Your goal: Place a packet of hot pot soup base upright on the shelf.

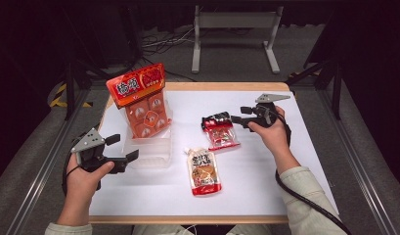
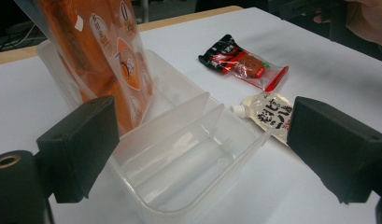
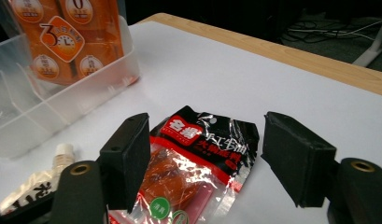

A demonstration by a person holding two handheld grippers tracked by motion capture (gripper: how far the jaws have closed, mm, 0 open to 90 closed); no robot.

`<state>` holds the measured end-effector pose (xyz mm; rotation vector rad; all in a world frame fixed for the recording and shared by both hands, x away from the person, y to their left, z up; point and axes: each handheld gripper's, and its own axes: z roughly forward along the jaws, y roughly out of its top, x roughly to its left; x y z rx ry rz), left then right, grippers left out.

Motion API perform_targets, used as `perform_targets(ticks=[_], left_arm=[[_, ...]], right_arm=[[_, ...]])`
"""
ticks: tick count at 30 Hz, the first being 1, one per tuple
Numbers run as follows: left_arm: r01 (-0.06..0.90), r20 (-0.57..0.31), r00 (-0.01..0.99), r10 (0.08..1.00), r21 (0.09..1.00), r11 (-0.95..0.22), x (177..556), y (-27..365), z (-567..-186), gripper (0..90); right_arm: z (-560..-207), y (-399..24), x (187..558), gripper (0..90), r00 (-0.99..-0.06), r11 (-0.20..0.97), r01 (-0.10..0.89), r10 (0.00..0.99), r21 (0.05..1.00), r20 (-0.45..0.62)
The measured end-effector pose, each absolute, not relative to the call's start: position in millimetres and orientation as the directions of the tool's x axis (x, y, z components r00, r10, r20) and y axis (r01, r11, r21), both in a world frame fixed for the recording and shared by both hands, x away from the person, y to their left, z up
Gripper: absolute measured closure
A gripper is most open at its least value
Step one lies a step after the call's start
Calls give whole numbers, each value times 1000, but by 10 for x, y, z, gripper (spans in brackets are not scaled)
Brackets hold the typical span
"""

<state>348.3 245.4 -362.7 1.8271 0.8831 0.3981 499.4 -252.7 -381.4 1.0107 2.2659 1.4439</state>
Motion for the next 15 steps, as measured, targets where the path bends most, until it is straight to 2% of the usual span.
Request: perform_targets(ticks=[15], left_arm=[[384,-123,693,711,897,-219,3524,2411,-3653,92]], right_arm=[[-4063,-2426,5330,313,-703,290,470,694,833,155]])
